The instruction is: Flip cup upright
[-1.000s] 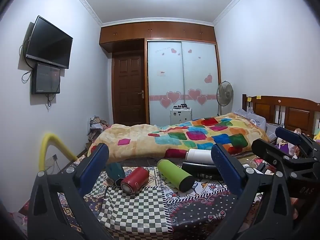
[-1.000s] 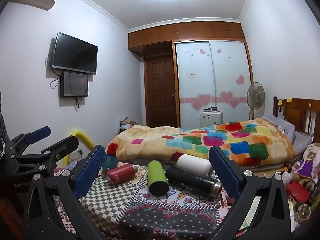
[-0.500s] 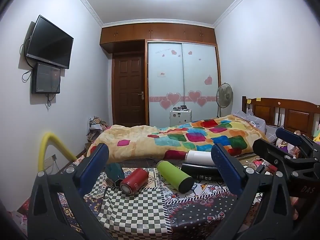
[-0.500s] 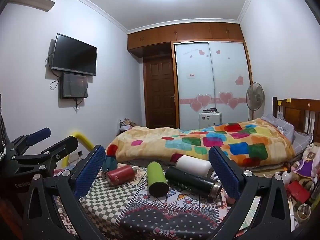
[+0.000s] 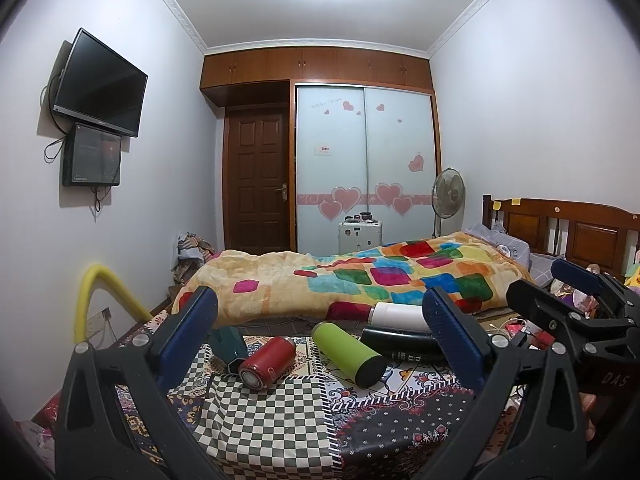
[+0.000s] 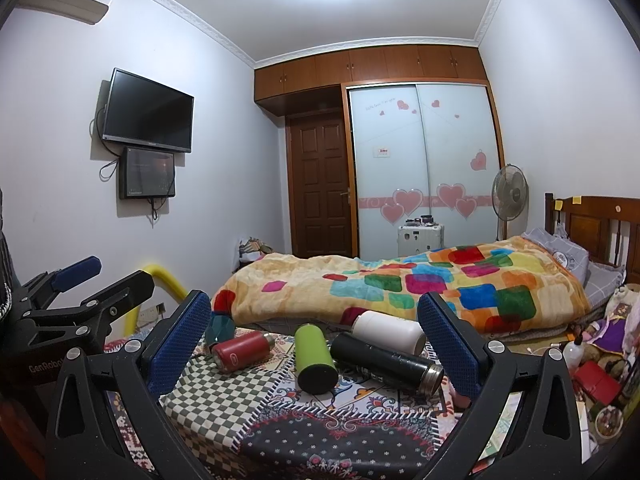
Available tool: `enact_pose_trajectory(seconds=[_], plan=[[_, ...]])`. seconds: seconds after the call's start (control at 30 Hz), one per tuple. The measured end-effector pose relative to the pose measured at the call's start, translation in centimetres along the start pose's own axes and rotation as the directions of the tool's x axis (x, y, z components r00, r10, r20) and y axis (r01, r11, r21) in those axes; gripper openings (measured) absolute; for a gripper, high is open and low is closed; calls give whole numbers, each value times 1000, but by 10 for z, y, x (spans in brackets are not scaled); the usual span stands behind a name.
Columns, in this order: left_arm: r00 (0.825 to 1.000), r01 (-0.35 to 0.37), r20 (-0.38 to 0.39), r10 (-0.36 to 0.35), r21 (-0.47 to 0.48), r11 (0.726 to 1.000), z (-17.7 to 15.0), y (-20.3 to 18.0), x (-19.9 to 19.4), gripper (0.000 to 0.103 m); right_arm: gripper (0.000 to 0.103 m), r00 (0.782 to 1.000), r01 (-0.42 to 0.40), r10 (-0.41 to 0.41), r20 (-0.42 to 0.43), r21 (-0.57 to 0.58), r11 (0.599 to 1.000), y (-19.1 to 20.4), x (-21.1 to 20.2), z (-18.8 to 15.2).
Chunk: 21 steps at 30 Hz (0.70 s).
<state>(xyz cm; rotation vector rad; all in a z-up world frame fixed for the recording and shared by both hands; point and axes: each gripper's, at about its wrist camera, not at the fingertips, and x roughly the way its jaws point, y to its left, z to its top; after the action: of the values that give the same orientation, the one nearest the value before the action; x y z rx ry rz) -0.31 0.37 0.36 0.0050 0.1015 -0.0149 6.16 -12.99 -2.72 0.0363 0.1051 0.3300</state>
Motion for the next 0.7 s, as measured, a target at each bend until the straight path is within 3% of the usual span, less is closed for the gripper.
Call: enact_pose_trajectory(seconds=[0.7], plan=[[1000, 9, 5, -9, 2, 1000, 1, 1, 1, 103, 103, 1000, -2, 2, 4, 3, 1000, 1, -2, 5]])
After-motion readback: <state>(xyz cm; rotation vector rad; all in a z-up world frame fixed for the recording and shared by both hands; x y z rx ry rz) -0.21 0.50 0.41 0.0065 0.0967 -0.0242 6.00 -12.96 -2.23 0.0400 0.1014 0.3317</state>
